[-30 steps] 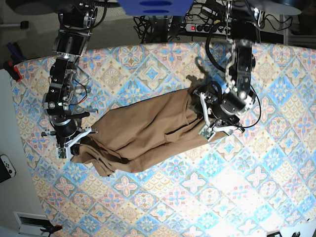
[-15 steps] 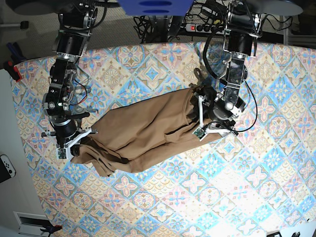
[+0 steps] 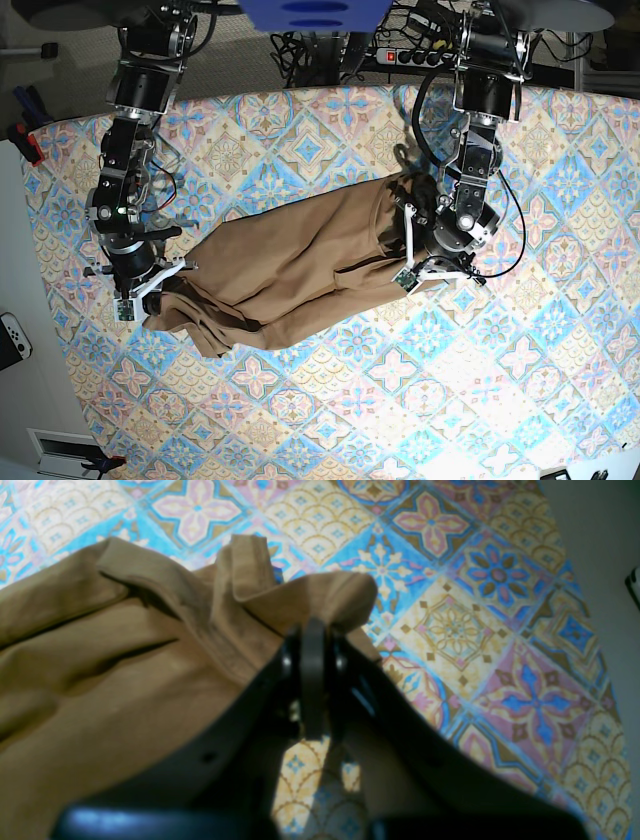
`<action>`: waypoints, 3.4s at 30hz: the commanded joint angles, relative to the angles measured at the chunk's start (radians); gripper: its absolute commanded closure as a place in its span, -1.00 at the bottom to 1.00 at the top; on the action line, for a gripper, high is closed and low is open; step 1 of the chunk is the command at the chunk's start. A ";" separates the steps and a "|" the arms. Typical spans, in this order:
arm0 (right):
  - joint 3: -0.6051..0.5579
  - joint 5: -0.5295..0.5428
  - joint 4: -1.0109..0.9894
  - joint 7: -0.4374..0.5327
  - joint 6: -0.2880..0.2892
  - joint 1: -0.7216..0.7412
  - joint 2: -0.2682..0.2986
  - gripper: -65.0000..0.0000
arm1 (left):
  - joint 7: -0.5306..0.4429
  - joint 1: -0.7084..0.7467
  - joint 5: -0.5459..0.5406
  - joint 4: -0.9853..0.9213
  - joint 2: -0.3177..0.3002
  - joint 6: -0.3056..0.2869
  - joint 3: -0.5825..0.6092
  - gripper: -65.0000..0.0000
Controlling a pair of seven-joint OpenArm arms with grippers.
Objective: Layout the t-shirt on the table in an organized manner, then fold the t-shirt properly
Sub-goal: 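Lift the t-shirt high with both grippers and swing it down flat, then pull the shoulder edge of the t-shirt taut with both grippers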
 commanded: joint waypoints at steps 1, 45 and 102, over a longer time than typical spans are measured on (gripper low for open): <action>0.003 0.007 0.019 0.026 -0.002 0.020 0.010 1.00 | -0.013 -0.017 -0.002 0.017 -0.001 0.005 -0.004 0.59; 0.009 0.007 -0.247 -0.061 -0.002 0.583 0.018 1.00 | 0.177 -0.972 -0.006 -0.436 0.125 0.168 -0.106 1.00; 0.348 0.011 0.083 0.059 -0.002 -0.272 -0.131 1.00 | 0.239 0.553 -0.086 0.467 0.002 -0.140 -0.252 1.00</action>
